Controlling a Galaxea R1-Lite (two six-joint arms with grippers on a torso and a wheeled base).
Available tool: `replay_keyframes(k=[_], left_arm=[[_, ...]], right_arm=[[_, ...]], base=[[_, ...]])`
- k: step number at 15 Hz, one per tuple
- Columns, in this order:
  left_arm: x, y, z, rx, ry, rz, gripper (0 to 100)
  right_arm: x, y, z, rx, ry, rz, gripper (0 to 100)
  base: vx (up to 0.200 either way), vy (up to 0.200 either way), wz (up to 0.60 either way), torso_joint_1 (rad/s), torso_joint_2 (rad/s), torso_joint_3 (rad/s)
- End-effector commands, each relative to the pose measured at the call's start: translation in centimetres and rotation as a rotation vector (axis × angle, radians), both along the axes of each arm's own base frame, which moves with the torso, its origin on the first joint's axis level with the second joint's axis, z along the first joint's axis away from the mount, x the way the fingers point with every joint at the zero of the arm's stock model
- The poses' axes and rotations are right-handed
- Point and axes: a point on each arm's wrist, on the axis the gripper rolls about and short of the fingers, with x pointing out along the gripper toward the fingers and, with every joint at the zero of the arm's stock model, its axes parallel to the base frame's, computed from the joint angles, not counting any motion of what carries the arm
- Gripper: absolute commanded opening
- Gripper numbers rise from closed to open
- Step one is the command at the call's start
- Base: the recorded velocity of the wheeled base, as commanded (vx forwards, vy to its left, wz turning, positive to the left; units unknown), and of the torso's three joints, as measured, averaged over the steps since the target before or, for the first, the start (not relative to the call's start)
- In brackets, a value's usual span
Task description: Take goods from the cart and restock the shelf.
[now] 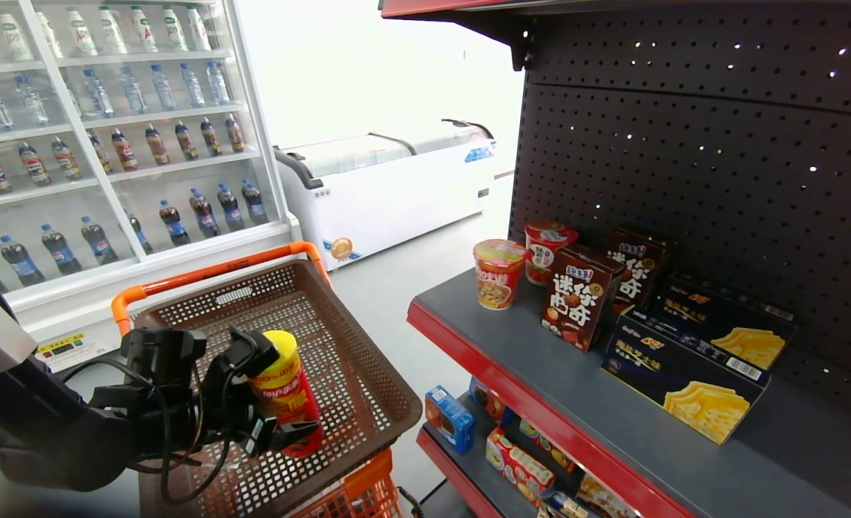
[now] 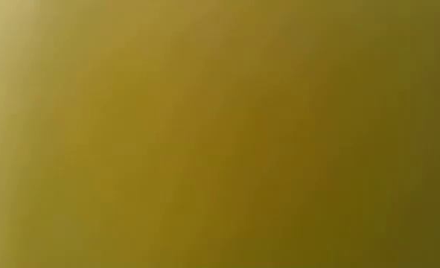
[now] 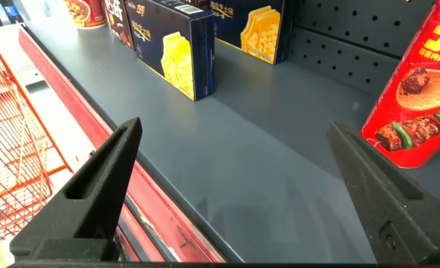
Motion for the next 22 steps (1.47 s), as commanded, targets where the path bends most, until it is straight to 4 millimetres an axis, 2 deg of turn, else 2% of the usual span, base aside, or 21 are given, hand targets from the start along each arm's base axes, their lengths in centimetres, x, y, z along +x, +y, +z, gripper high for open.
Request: replay_keyframes(k=[1, 9, 11, 12, 14, 15, 16, 17, 18, 19, 22], left_arm=[[0.0, 0.0, 0.3, -0.002, -0.012, 0.002, 0], [-0.1, -0.1, 0.5, -0.011, -0.011, 0.003, 0], [-0.5, -0.2, 2.2, -0.012, -0.060, 0.002, 0], [-1.7, -0.2, 5.4, -0.007, -0.146, 0.026, 0], [-4.7, 0.0, 10.0, -0.013, -0.217, 0.124, 0], [-6.2, -0.1, 11.3, -0.034, -0.218, 0.135, 0], [-8.8, 0.0, 12.8, -0.056, -0.215, 0.153, 0], [-12.2, 0.2, 14.1, -0.057, -0.229, 0.164, 0], [-14.1, 0.2, 14.5, -0.056, -0.239, 0.168, 0], [-17.0, 0.4, 14.8, -0.051, -0.279, 0.189, 0], [-21.1, 1.0, 14.8, -0.163, -0.360, 0.334, 0]], right_arm=[[0.0, 0.0, 0.0, -0.001, 0.001, 0.000, 100], [0.0, 0.0, 0.0, -0.001, 0.001, 0.000, 100], [0.0, 0.0, 0.0, -0.001, 0.001, 0.000, 100], [0.0, 0.0, 0.0, -0.001, 0.001, 0.000, 100], [0.0, 0.0, 0.0, -0.001, 0.001, 0.000, 100], [0.0, 0.0, 0.0, -0.001, 0.001, 0.000, 100], [0.0, 0.0, 0.0, -0.001, 0.001, 0.000, 100], [0.0, 0.0, 0.0, -0.001, 0.001, 0.000, 100], [0.0, 0.0, 0.0, -0.001, 0.001, 0.000, 100], [0.0, 0.0, 0.0, -0.001, 0.001, 0.000, 100], [0.0, 0.0, 0.0, -0.001, 0.001, 0.000, 100]], base=[[0.000, 0.000, 0.00, 0.000, 0.00, 0.000], [0.000, 0.000, 0.00, 0.000, 0.00, 0.000], [0.000, 0.000, 0.00, 0.000, 0.00, 0.000], [0.000, 0.000, 0.00, 0.000, 0.00, 0.000], [0.000, 0.000, 0.00, 0.000, 0.00, 0.000], [0.000, 0.000, 0.00, 0.000, 0.00, 0.000], [0.000, 0.000, 0.00, 0.000, 0.00, 0.000], [0.000, 0.000, 0.00, 0.000, 0.00, 0.000], [0.000, 0.000, 0.00, 0.000, 0.00, 0.000], [0.000, 0.000, 0.00, 0.000, 0.00, 0.000], [0.000, 0.000, 0.00, 0.000, 0.00, 0.000]])
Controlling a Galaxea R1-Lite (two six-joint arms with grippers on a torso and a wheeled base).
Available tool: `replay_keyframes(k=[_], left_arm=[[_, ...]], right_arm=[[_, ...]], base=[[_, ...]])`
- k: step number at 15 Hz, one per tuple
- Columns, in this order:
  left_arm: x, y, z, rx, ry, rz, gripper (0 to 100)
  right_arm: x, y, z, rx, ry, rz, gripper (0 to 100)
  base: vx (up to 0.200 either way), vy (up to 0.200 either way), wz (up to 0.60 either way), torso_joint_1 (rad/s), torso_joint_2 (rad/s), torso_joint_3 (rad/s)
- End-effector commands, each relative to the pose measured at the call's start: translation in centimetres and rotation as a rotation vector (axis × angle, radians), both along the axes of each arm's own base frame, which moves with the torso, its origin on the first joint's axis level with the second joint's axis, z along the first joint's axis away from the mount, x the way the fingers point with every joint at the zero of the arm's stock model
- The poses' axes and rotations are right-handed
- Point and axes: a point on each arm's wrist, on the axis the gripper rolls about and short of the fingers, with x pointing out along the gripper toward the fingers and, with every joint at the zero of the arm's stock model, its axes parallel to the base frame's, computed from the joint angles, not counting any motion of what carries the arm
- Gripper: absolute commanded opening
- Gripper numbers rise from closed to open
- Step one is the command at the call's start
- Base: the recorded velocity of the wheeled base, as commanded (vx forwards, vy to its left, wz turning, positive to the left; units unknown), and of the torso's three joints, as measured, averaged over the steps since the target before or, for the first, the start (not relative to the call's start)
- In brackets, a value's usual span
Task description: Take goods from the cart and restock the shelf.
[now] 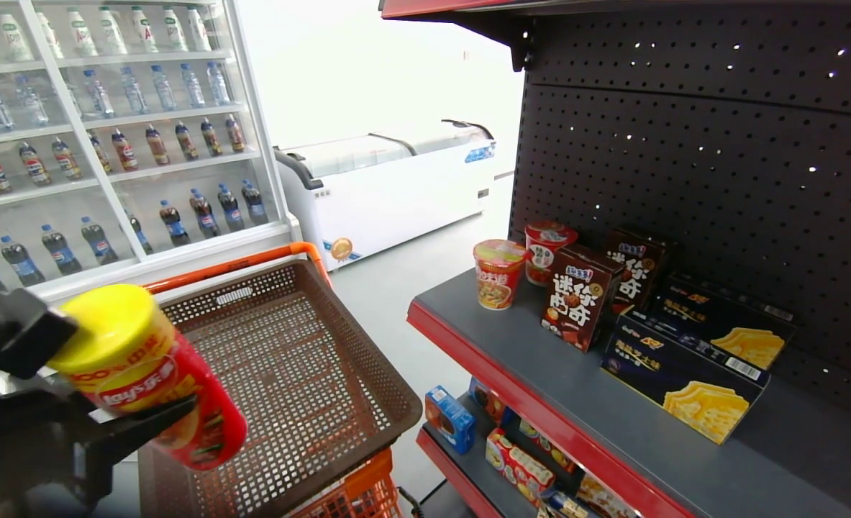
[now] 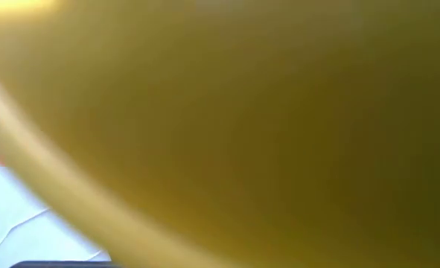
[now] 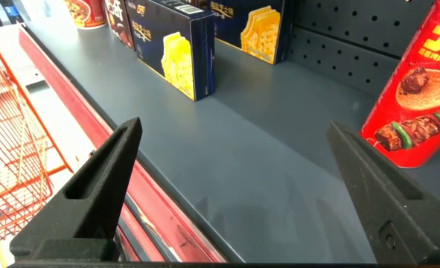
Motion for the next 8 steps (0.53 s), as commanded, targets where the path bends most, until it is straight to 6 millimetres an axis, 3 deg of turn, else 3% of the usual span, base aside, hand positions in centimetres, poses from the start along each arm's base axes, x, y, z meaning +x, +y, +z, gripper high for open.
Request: replay_keyframes(k=[1, 6, 8], left_arm=[[-7.0, 0.3, 0.5, -0.128, -0.175, 0.103, 0], [-12.2, 0.0, -1.9, -0.151, -0.328, 0.037, 0], [-13.3, 0.1, -2.4, -0.151, -0.378, 0.044, 0]], right_arm=[[0.0, 0.0, 0.0, -0.001, 0.001, 0.000, 100], [0.0, 0.0, 0.0, -0.002, 0.001, 0.000, 100], [0.0, 0.0, 0.0, -0.002, 0.001, 0.002, 100]], base=[[0.000, 0.000, 0.00, 0.000, 0.00, 0.000], [0.000, 0.000, 0.00, 0.000, 0.00, 0.000], [0.000, 0.000, 0.00, 0.000, 0.00, 0.000]])
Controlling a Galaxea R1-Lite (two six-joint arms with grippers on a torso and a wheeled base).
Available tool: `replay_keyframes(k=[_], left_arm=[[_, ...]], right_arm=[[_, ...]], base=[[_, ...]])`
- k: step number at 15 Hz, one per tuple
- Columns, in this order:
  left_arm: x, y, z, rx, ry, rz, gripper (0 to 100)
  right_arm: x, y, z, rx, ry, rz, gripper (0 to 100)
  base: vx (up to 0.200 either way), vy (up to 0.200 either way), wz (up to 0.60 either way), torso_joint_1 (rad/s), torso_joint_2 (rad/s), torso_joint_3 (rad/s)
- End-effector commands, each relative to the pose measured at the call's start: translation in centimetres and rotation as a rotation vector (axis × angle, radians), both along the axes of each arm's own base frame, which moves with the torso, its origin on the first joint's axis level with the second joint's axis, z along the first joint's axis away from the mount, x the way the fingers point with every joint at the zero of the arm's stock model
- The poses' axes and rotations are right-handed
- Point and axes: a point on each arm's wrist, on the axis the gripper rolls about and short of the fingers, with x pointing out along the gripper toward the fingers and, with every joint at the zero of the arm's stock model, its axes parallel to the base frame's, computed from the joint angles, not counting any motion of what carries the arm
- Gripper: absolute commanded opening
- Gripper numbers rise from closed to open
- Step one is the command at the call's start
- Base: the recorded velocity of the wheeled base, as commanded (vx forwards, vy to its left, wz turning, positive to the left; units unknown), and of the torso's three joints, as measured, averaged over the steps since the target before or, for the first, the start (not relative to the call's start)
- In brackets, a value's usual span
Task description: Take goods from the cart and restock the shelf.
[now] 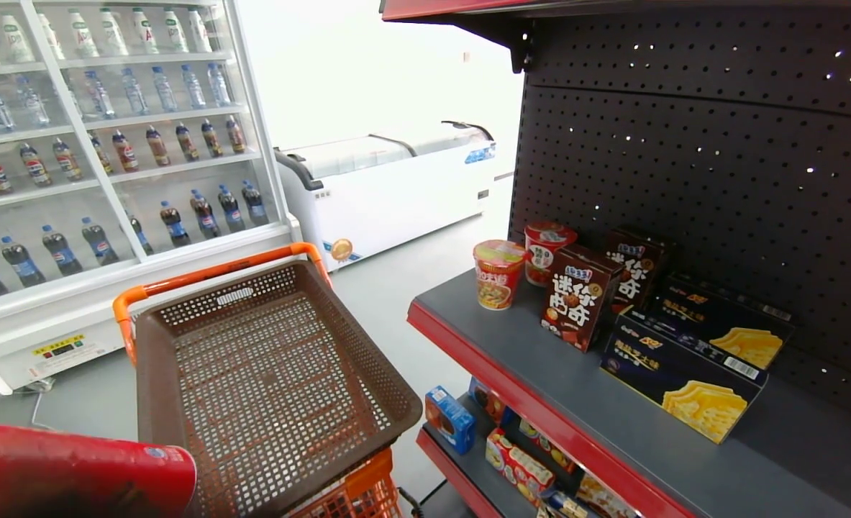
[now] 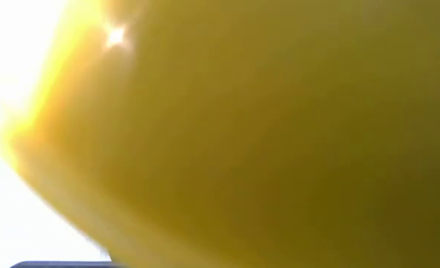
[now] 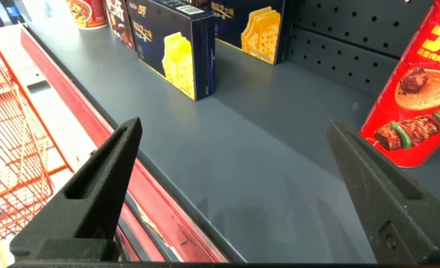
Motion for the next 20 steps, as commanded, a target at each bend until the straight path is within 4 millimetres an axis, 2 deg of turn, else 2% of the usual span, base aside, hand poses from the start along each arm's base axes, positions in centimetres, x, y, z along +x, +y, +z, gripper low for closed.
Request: replay_keyframes(k=[1, 4, 11, 20], left_arm=[[-3.0, 0.1, -1.2, -0.001, -0.124, 0.021, 0], [-4.3, 0.1, -2.0, 0.000, -0.132, 0.053, 0], [-4.9, 0.2, -3.8, -0.002, -0.114, 0.073, 0], [-5.0, 0.2, -3.9, -0.008, -0.115, 0.069, 0]], right_arm=[[0.0, 0.0, 0.0, 0.000, 0.001, 0.001, 100], [0.0, 0.0, 0.0, 0.000, 0.001, 0.001, 100], [0.0, 0.0, 0.0, 0.000, 0.001, 0.001, 100], [0.0, 0.0, 0.0, 0.001, 0.001, 0.001, 100]], base=[[0.000, 0.000, 0.00, 0.000, 0.00, 0.000], [0.000, 0.000, -0.60, -0.002, 0.00, 0.007], [0.000, 0.000, -0.60, 0.003, 0.00, 0.006], [0.000, 0.000, -0.60, 0.004, 0.00, 0.002]])
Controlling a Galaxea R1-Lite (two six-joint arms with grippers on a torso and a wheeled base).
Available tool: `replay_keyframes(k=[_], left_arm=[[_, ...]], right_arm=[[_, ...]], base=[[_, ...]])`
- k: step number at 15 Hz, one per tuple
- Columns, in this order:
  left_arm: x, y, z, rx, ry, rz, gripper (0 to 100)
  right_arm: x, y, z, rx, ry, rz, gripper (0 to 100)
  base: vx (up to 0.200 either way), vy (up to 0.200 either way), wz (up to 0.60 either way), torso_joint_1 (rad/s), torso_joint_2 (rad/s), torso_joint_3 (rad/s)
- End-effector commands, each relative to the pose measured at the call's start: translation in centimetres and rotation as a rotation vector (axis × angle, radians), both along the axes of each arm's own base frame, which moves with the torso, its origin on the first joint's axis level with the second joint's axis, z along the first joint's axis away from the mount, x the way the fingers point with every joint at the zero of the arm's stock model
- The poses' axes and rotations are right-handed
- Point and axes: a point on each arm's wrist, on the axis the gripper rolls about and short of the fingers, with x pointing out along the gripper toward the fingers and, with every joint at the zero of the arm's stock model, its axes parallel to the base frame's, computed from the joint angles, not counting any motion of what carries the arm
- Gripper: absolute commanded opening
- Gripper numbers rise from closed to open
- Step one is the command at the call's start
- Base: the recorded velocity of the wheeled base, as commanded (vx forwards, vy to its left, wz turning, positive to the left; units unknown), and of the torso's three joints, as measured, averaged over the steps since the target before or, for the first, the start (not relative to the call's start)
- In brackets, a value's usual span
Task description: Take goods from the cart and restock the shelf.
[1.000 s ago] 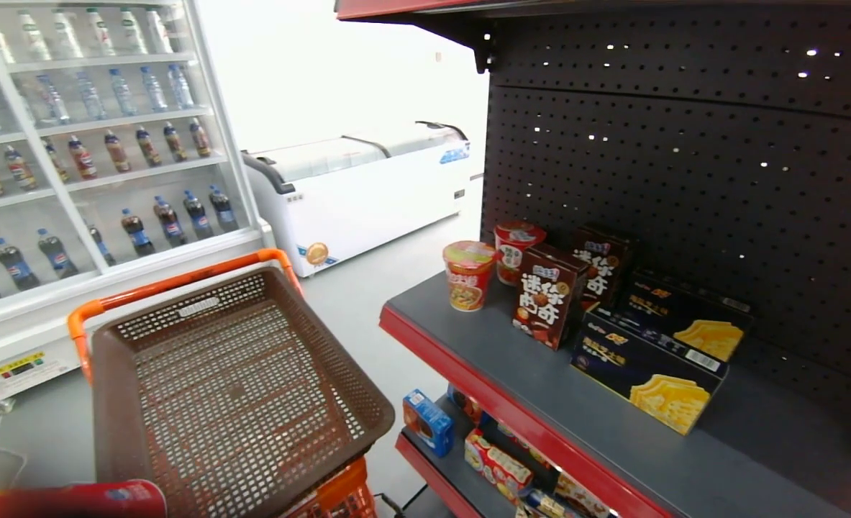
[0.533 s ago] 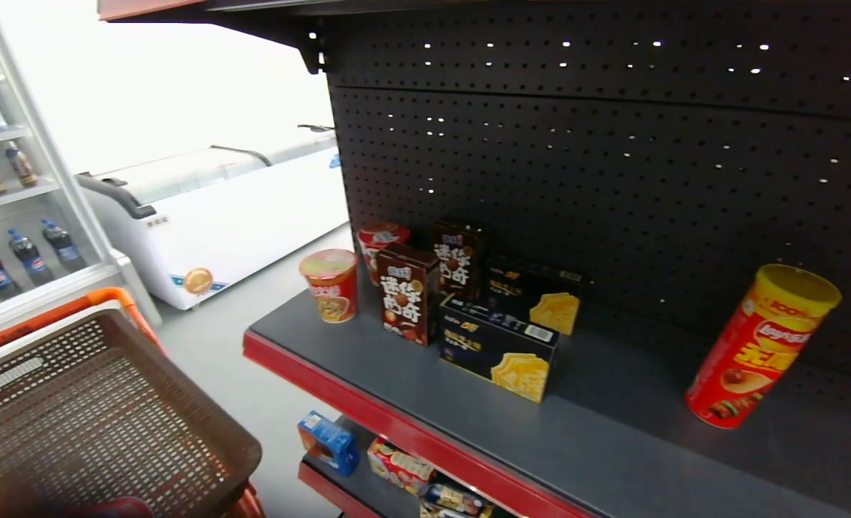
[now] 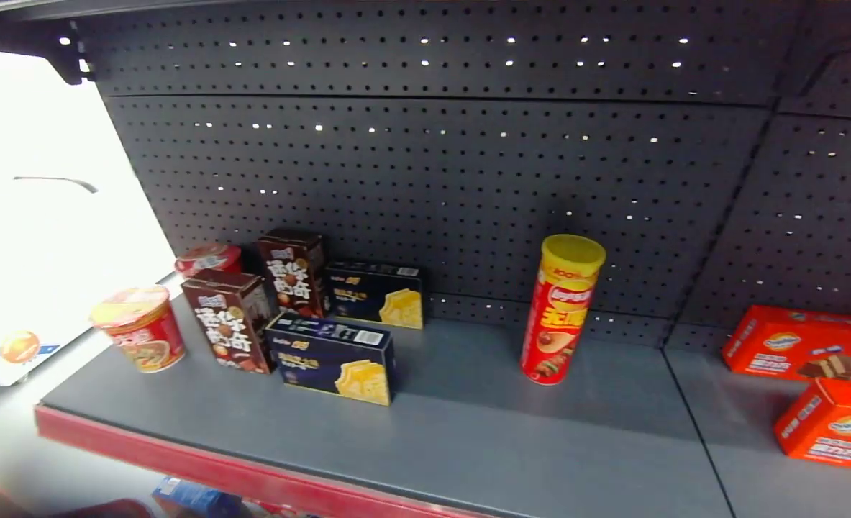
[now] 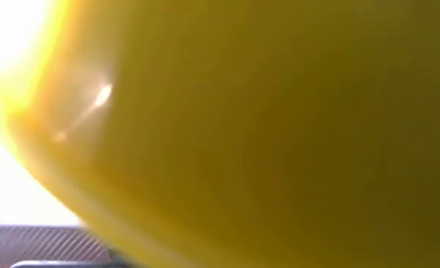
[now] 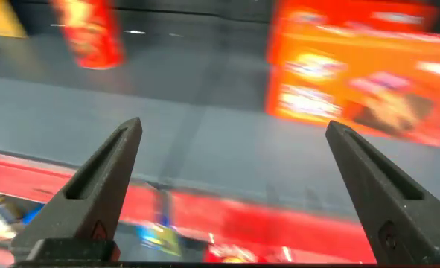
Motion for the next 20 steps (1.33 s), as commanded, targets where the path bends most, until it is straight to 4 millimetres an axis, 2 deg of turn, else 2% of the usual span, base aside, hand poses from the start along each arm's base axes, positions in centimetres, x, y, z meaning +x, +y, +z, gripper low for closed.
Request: replay_keyframes(k=[1, 3, 8, 14, 17, 18, 19, 20], left_arm=[[0.1, 0.0, 0.0, -0.001, 0.007, 0.001, 0], [0.0, 0.0, -0.1, -0.003, 0.003, -0.001, 0], [-0.3, 0.0, -2.0, -0.003, -0.012, -0.002, 0], [-0.5, 0.0, -2.0, -0.003, -0.031, -0.004, 0], [-0.6, 0.0, -1.5, -0.001, -0.045, -0.002, 0], [-0.8, 0.0, -1.1, -0.001, -0.065, -0.002, 0], [-0.9, 0.0, -1.0, -0.001, -0.068, -0.002, 0], [-0.8, 0.0, -1.2, -0.001, -0.063, -0.004, 0]], right_arm=[[0.0, 0.0, 0.0, 0.001, 0.001, 0.000, 100], [0.0, 0.0, 0.0, 0.001, 0.001, 0.000, 100], [0.0, 0.0, 0.0, 0.000, 0.001, 0.000, 100], [0.0, 0.0, 0.0, -0.005, 0.004, 0.005, 100], [1.7, 0.0, 0.4, 0.094, 0.209, -0.058, 100], [1.6, 0.2, 1.0, -0.056, 0.189, 0.136, 100], [1.9, 0.2, 3.7, -0.058, 0.141, 0.171, 100], [4.9, 0.6, 9.4, -0.053, 0.184, 0.239, 100]], base=[[0.000, 0.000, -0.60, 0.002, 0.01, -0.002], [0.000, 0.000, -0.30, 0.001, 0.00, 0.004], [0.000, 0.000, 0.00, 0.000, 0.00, 0.000], [0.000, 0.000, 0.00, 0.000, 0.00, 0.000], [0.000, 0.000, 0.00, 0.000, 0.00, 0.000], [0.000, 0.000, 0.00, 0.000, 0.00, 0.000], [0.000, 0.000, 0.00, 0.000, 0.00, 0.000], [0.000, 0.000, 0.00, 0.000, 0.00, 0.000]])
